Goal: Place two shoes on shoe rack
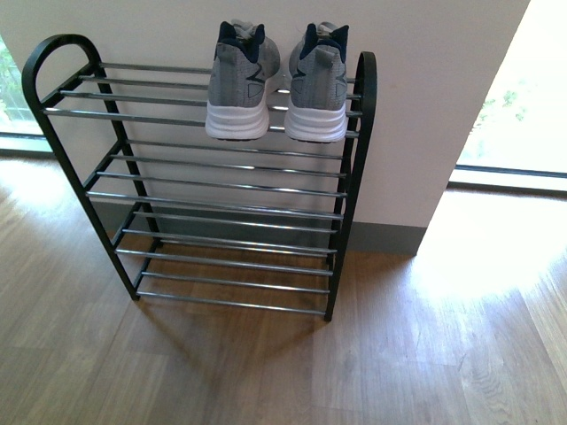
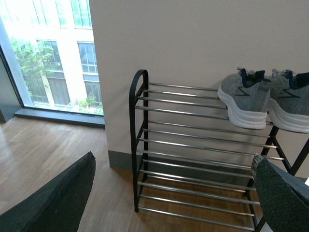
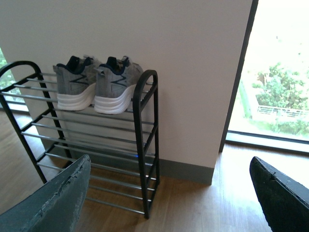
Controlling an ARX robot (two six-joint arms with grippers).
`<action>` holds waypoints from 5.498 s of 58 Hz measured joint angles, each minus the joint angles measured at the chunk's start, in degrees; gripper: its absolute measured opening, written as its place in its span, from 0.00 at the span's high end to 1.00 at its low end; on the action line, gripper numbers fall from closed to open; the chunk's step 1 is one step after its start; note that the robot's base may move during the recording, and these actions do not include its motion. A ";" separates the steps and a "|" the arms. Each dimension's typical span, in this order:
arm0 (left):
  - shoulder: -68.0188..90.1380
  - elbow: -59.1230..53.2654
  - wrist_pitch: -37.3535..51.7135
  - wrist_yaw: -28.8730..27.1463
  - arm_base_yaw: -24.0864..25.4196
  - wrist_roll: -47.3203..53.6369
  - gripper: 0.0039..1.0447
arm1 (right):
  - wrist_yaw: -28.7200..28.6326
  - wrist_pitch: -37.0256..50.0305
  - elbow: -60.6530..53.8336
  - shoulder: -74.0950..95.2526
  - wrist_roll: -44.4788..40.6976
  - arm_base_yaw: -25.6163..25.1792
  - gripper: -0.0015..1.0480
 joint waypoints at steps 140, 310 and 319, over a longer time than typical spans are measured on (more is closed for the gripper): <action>-0.02 0.00 0.00 0.00 0.00 0.02 0.09 | -0.02 -0.07 0.00 -0.04 0.00 0.00 0.09; -0.02 0.00 -0.02 0.00 0.00 0.04 0.09 | 27.63 10.03 -0.35 2.29 -2.97 7.89 0.10; -0.02 0.00 -0.02 0.02 0.00 0.02 0.09 | 0.48 0.07 -0.07 0.17 -1.16 0.52 0.41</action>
